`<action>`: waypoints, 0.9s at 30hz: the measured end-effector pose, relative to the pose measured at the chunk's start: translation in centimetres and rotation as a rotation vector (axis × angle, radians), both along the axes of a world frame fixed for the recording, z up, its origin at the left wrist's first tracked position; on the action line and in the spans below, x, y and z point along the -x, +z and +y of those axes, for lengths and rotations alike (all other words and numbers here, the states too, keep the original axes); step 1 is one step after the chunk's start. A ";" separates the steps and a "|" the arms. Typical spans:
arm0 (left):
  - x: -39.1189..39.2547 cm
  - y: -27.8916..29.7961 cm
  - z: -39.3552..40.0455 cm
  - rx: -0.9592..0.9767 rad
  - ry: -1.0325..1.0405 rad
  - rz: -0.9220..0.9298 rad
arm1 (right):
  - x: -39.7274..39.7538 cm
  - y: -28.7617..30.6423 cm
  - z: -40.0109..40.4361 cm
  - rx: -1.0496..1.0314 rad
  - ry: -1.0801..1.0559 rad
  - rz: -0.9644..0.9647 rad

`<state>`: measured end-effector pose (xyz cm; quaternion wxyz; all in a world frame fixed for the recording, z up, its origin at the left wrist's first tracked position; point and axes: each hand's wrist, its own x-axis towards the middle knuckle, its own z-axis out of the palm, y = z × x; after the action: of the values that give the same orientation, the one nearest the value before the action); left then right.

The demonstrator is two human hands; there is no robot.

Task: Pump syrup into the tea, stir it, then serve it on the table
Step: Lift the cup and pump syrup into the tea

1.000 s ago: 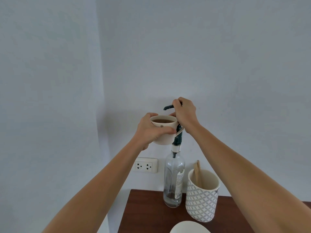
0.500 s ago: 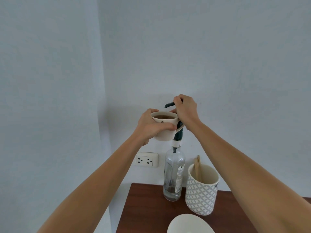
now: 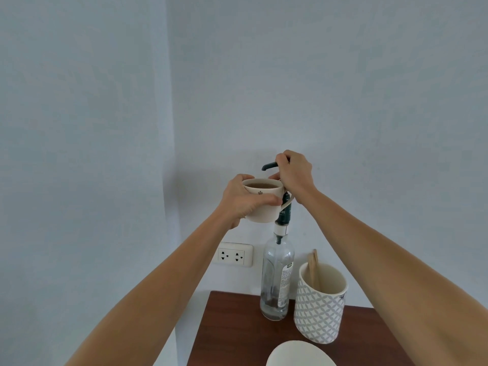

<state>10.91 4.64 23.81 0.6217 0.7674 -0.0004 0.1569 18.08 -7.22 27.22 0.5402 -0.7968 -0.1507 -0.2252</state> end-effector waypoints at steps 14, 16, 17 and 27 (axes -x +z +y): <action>-0.7 -0.4 -0.3 0.004 -0.008 0.001 | -0.7 -0.6 -0.4 0.016 0.000 -0.038; -0.8 -0.5 -0.3 0.003 -0.008 -0.003 | -0.7 -0.6 -0.3 0.022 -0.001 -0.037; -0.8 -0.5 -0.3 0.003 -0.007 -0.002 | -0.7 -0.6 -0.3 0.022 0.001 -0.035; -0.9 -0.7 -0.3 0.006 -0.005 0.001 | -0.7 -0.9 -0.3 0.015 0.016 -0.043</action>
<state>11.77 4.38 23.13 0.6245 0.7655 -0.0016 0.1552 18.76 -7.54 26.35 0.5325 -0.7946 -0.1705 -0.2367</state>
